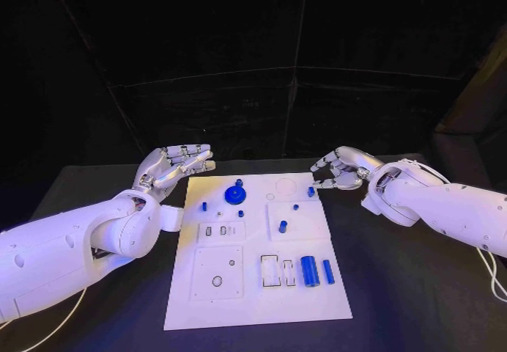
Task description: Assemble the parts on the task board
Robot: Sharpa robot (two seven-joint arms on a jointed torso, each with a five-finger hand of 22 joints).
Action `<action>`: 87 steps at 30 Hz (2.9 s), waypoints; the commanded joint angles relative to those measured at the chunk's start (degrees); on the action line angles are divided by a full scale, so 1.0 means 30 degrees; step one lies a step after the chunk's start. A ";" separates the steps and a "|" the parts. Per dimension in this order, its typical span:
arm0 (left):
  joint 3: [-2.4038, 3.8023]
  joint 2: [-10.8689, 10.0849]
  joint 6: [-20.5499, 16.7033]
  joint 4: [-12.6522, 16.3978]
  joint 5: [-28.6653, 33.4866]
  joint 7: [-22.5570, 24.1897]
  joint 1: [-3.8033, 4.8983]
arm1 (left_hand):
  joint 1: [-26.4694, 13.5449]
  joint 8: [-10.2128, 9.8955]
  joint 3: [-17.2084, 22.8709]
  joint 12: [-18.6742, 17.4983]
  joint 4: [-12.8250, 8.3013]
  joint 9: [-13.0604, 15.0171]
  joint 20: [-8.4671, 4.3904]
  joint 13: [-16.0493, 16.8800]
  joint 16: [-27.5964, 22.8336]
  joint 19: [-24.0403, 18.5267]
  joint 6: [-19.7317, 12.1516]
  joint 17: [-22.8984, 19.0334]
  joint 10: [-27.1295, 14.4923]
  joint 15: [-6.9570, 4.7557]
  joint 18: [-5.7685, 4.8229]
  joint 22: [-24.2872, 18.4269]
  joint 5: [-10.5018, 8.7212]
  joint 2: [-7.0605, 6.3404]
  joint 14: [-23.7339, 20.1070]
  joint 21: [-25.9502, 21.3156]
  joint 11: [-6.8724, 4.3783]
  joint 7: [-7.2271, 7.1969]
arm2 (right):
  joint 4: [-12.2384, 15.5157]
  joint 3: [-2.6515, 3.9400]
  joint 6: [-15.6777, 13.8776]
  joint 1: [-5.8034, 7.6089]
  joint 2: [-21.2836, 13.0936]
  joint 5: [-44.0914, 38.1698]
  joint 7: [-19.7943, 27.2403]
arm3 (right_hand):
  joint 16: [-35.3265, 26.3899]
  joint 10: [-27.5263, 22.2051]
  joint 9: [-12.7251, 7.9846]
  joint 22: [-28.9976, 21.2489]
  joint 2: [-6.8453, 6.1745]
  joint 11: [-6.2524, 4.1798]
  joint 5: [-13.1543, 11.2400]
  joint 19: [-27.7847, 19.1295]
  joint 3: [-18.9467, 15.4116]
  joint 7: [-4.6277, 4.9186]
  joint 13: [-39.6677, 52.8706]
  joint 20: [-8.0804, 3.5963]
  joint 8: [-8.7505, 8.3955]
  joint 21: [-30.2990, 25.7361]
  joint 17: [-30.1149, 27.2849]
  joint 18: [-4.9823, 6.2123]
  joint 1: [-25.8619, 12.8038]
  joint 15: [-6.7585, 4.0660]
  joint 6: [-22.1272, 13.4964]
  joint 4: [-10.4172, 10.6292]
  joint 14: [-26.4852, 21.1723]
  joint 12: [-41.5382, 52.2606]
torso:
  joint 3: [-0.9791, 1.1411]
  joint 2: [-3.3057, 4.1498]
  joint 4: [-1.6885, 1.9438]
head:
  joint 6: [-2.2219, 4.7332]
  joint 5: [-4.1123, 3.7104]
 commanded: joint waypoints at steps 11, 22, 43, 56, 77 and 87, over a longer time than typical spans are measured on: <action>0.0013 0.0170 0.0362 -0.0240 -0.0092 0.0022 -0.0018 | -0.0010 0.0112 0.0003 0.0051 -0.0118 0.0018 0.0009 0.0015 -0.0011 0.0104 0.0115 -0.0006 0.0188 0.0031 0.0330 -0.0025 0.0001 0.0204 0.0115 -0.0073 -0.0002 0.0717 | -0.0966 -0.0002 0.1018 -0.0750 0.0414 0.0453 0.0831 | -0.0030 -0.0084 -0.0023 -0.0113 -0.0031 -0.0068 -0.0103 -0.0107 0.0015 0.0003 0.0204 -0.0104 0.0010 -0.0020 0.1974 -0.0241 0.0232 -0.0149 0.0080 -0.0144 0.1352 -0.0193 | -0.0076 0.0009 0.0075 | -0.0168 -0.0024; 0.0011 0.0201 0.0356 -0.0337 -0.0092 0.0022 -0.0044 | -0.0008 0.0111 0.0005 0.0051 -0.0128 0.0018 0.0010 0.0012 -0.0011 0.0106 0.0121 -0.0006 0.0189 0.0030 0.0331 -0.0028 0.0001 0.0205 0.0118 -0.0074 -0.0003 0.0714 | -0.1489 0.0000 0.1091 -0.1002 0.0773 0.0420 0.0808 | -0.0028 -0.0088 -0.0033 -0.0112 0.0074 -0.0056 -0.0125 -0.0112 0.0022 0.0020 0.0212 -0.0101 -0.0021 -0.0024 0.1992 -0.0242 0.0252 -0.0141 0.0030 -0.0157 0.1354 -0.0196 | -0.0096 -0.0003 0.0041 | -0.0251 0.0027; 0.0011 0.0220 0.0330 -0.0411 -0.0092 -0.0009 -0.0050 | -0.0002 0.0104 0.0010 0.0047 -0.0153 0.0014 0.0010 0.0005 -0.0013 0.0109 0.0133 -0.0008 0.0189 0.0028 0.0332 -0.0035 0.0002 0.0214 0.0120 -0.0076 -0.0005 0.0710 | -0.1983 0.0002 0.1456 -0.1177 0.1339 0.0093 0.0714 | -0.0003 0.0100 0.0141 0.0029 0.1274 -0.0381 -0.1201 -0.0028 0.0750 -0.0362 0.0445 -0.0279 0.0765 0.0037 0.2129 -0.0264 0.0592 -0.0382 0.1821 -0.0655 0.1388 -0.0013 | -0.0080 -0.0013 0.0043 | -0.0352 0.0017; 0.0011 0.0185 0.0306 -0.0401 -0.0092 -0.0030 -0.0050 | -0.0002 0.0104 0.0010 0.0047 -0.0154 0.0014 0.0010 0.0005 -0.0013 0.0109 0.0133 -0.0008 0.0189 0.0028 0.0332 -0.0035 0.0002 0.0215 0.0120 -0.0077 -0.0005 0.0710 | -0.1599 0.0006 -0.1097 -0.1184 0.1199 0.0791 0.0875 | 0.0061 0.0269 0.0266 0.0284 0.2208 -0.0893 -0.2387 0.0132 0.1994 -0.0953 0.0620 -0.0683 0.1340 0.0149 0.2366 -0.0315 0.0819 -0.0822 0.3274 -0.1067 0.1445 0.0102 | -0.0065 -0.0038 0.0037 | -0.0373 0.0028; 0.0010 0.0190 0.0404 -0.0489 -0.0091 -0.0146 -0.0045 | 0.0003 0.0093 0.0022 0.0041 -0.0181 0.0009 0.0011 -0.0003 -0.0017 0.0112 0.0139 -0.0011 0.0184 0.0027 0.0334 -0.0043 0.0005 0.0235 0.0121 -0.0080 -0.0003 0.0714 | 0.3745 0.0024 -0.1967 -0.1131 0.2407 -0.0167 -0.3360 | 0.0032 0.0200 0.0213 0.0197 0.2283 -0.0877 -0.2259 0.0097 0.2542 -0.0892 0.0493 -0.0768 0.1174 0.0110 0.2316 -0.0308 0.0633 -0.0853 0.3086 -0.1279 0.1433 -0.0063 | -0.0383 -0.0482 0.0314 | -0.0635 0.0306; 0.0010 0.0206 0.0475 -0.0445 -0.0090 -0.0227 -0.0037 | 0.0002 0.0091 0.0024 0.0041 -0.0185 0.0008 0.0010 -0.0004 -0.0015 0.0114 0.0142 -0.0011 0.0185 0.0026 0.0335 -0.0045 0.0005 0.0241 0.0125 -0.0080 -0.0003 0.0714 | 0.3193 -0.0001 -0.0517 -0.1159 0.5033 -0.2141 -0.5110 | -0.0014 0.0112 0.0185 0.0075 0.2278 -0.0842 -0.2231 0.0035 0.2788 -0.0847 0.0370 -0.0753 0.1083 0.0052 0.2208 -0.0286 0.0546 -0.0826 0.2990 -0.1388 0.1409 -0.0199 | -0.0481 -0.0567 0.0421 | -0.0977 0.0689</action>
